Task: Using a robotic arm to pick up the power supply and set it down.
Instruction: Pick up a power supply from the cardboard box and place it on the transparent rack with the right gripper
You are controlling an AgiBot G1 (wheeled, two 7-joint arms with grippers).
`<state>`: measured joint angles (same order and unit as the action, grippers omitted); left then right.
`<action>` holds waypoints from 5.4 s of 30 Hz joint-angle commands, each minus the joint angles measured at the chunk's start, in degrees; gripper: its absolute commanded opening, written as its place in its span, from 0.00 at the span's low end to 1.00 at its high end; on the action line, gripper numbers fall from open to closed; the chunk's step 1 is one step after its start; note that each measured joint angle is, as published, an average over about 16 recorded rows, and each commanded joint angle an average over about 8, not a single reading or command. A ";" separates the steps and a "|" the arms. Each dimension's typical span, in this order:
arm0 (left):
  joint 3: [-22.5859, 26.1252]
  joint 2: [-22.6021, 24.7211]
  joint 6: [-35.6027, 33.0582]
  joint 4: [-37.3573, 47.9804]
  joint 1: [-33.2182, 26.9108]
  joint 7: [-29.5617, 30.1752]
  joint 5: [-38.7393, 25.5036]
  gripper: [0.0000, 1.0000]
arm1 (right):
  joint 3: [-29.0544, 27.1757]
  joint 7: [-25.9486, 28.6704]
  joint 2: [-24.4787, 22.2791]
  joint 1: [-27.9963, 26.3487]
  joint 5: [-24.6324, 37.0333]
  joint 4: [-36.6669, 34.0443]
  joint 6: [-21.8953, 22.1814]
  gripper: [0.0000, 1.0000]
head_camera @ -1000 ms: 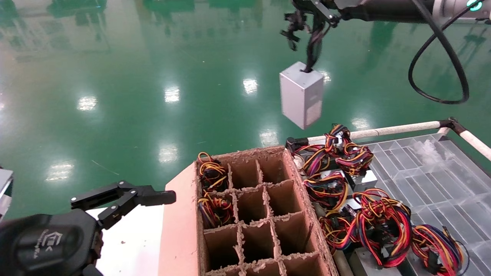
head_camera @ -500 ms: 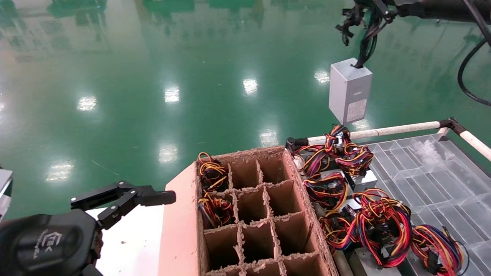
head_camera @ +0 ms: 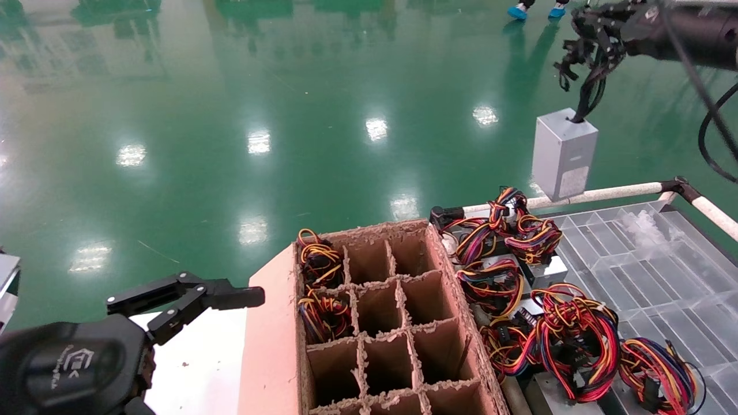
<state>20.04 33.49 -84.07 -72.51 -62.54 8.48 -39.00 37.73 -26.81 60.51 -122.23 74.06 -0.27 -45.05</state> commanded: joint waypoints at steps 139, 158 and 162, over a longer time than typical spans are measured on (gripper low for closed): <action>0.10 -0.04 0.04 0.00 -0.03 -0.05 0.07 1.00 | -32.35 -0.13 5.02 31.66 -45.80 0.90 11.14 0.00; 0.11 -0.04 0.04 0.00 -0.03 -0.06 0.08 1.00 | -35.55 -3.20 4.08 35.09 -50.34 0.36 10.11 0.00; 0.11 -0.04 0.05 0.00 -0.03 -0.06 0.08 1.00 | -35.36 -3.67 4.74 34.56 -50.06 0.39 10.83 0.00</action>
<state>20.15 33.45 -84.02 -72.51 -62.57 8.43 -38.92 2.48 -30.40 65.43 -87.76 24.16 0.08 -34.18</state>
